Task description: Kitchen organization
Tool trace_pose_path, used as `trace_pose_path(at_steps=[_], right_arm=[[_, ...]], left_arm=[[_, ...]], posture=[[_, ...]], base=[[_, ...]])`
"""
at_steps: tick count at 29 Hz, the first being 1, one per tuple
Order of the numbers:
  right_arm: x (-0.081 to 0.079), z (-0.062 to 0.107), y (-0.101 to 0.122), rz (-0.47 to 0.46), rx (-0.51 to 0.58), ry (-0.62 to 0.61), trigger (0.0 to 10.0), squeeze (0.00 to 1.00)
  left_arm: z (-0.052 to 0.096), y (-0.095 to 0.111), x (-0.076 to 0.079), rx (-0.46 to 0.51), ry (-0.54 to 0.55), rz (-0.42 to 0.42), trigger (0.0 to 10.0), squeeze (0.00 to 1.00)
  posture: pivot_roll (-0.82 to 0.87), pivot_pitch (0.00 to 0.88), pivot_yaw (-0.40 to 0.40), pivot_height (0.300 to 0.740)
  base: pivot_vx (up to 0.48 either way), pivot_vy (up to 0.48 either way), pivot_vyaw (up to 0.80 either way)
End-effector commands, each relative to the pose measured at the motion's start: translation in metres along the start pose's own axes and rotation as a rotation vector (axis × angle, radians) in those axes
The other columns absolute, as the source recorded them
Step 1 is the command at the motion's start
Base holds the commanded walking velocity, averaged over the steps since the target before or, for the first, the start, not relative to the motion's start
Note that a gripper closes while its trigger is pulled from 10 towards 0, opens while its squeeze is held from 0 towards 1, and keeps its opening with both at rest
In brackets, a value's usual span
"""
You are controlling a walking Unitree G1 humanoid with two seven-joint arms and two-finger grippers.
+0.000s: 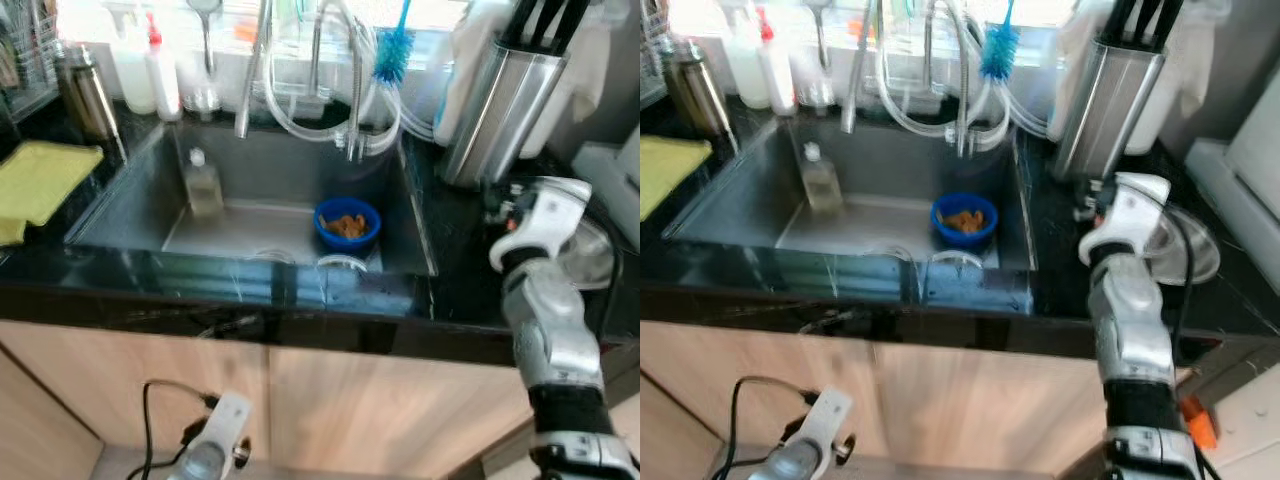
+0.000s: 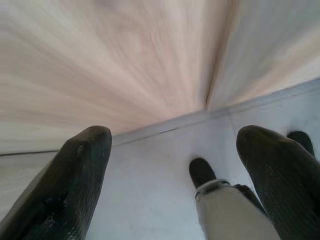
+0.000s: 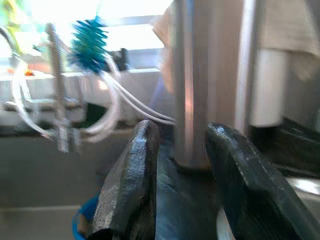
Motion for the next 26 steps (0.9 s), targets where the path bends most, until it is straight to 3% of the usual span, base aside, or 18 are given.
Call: trace_pose_path(at_steps=[1, 7, 10, 11, 12, 17, 18, 19, 22, 26], right_arm=[[-0.007, -0.002, 0.010, -0.009, 0.027, 0.021, 10.0, 0.00], [-0.005, 0.004, 0.018, 0.001, 0.048, -0.002, 10.0, 0.00], [0.014, 0.012, 0.027, -0.007, 0.049, -0.119, 10.0, 0.00], [0.022, 0.014, 0.027, -0.010, 0.036, -0.159, 10.0, 0.33], [0.033, 0.017, 0.027, -0.023, 0.030, -0.213, 10.0, 1.00], [0.065, 0.026, 0.023, -0.096, -0.003, -0.379, 10.0, 1.00], [0.073, 0.028, 0.019, -0.120, -0.035, -0.419, 10.0, 0.66], [0.076, 0.029, 0.016, -0.125, -0.053, -0.432, 10.0, 0.00], [0.085, 0.031, 0.008, -0.185, -0.104, -0.487, 10.0, 0.00], [0.085, 0.030, 0.005, -0.224, -0.122, -0.497, 10.0, 0.00]], left_arm=[[0.001, -0.006, -0.006, -0.023, 0.012, -0.011, 10.0, 0.00], [0.001, -0.008, -0.005, -0.033, 0.012, -0.014, 10.0, 0.00], [0.002, -0.010, -0.006, -0.039, 0.012, -0.014, 10.0, 0.00], [0.002, -0.010, -0.006, -0.040, 0.011, -0.015, 10.0, 0.00], [0.002, -0.010, -0.006, -0.042, 0.011, -0.016, 10.0, 0.00], [0.002, -0.012, -0.006, -0.048, 0.006, -0.019, 10.0, 0.00], [0.002, -0.012, -0.005, -0.049, 0.004, -0.019, 10.0, 0.00], [0.002, -0.012, -0.005, -0.049, 0.004, -0.019, 10.0, 0.00], [0.002, -0.013, -0.005, -0.051, 0.000, -0.019, 10.0, 0.00], [0.002, -0.014, -0.005, -0.056, -0.005, -0.021, 10.0, 0.00]], posture=[[0.14, 0.045, -0.112, 0.740], [0.13, 0.046, -0.111, 0.740], [0.13, 0.047, -0.110, 0.740], [0.12, 0.046, -0.110, 0.740], [0.12, 0.046, -0.110, 0.740], [0.12, 0.040, -0.108, 0.740], [0.12, 0.037, -0.107, 0.740], [0.12, 0.035, -0.108, 0.740], [0.12, 0.030, -0.107, 0.740], [0.12, 0.021, -0.105, 0.740]], base=[[0.000, 0.000, 0.00], [0.000, 0.000, 0.00], [0.000, 0.000, 0.00], [0.000, 0.000, 0.00], [0.000, 0.000, 0.00], [0.000, 0.000, 0.00], [0.000, 0.000, 0.00], [0.000, 0.000, 0.00], [0.000, 0.000, 0.00], [0.000, 0.000, 0.00]])
Point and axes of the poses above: a point about 5 cm out from each wrist's last joint towards the gripper, its own z axis pointing back from the gripper into the wrist, its own y axis along the axis of the wrist's last joint, x = y × z, the point moved 2 cm from there along -z, pointing out of the wrist towards the gripper, and after that the axes turned 10 degrees about z, right-handed, at the moved point
